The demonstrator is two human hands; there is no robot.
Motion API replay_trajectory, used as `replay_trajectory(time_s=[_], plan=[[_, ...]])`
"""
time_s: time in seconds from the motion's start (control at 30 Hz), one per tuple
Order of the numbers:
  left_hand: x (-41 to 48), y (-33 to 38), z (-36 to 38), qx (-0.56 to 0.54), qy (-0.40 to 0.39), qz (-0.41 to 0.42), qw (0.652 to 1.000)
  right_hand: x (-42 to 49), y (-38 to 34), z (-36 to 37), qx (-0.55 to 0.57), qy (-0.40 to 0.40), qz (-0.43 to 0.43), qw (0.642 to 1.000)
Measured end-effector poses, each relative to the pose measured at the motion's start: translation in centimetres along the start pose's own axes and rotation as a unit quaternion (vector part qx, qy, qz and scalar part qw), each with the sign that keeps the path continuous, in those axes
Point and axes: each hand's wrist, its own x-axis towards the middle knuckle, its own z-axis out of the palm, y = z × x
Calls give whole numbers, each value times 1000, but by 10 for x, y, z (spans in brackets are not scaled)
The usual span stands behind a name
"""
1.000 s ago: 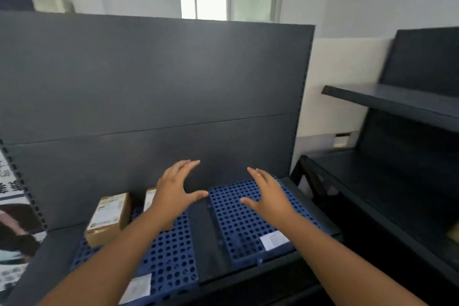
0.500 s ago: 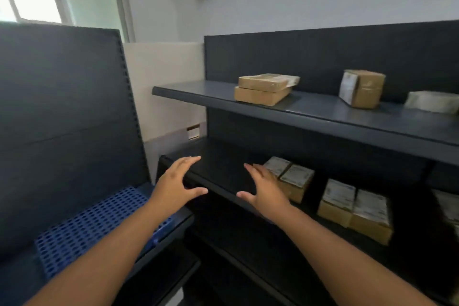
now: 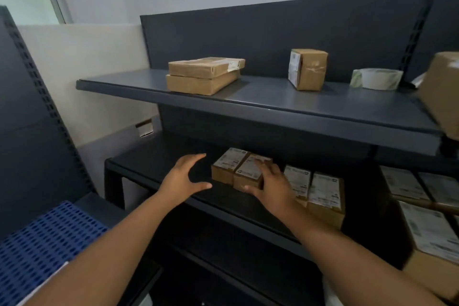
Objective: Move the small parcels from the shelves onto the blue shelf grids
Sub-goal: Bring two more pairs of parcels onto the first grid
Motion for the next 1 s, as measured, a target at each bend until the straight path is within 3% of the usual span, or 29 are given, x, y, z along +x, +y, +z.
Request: replay_trajectory(time_s=[0.13,0.57,0.83,1.0], plan=[[25,-16,21,-29,-38,-32,998,8,-5,25,18,-10,32,999],[87,-77,82,-70,-108,10,992,29,2,75,-37,-9,184,982],[90,-77,88,-70,-97,18,993,25,3,73,22,18,173,985],[72,-73,68,-72,-54,3,996,21,-5,62,32,24,123,992]])
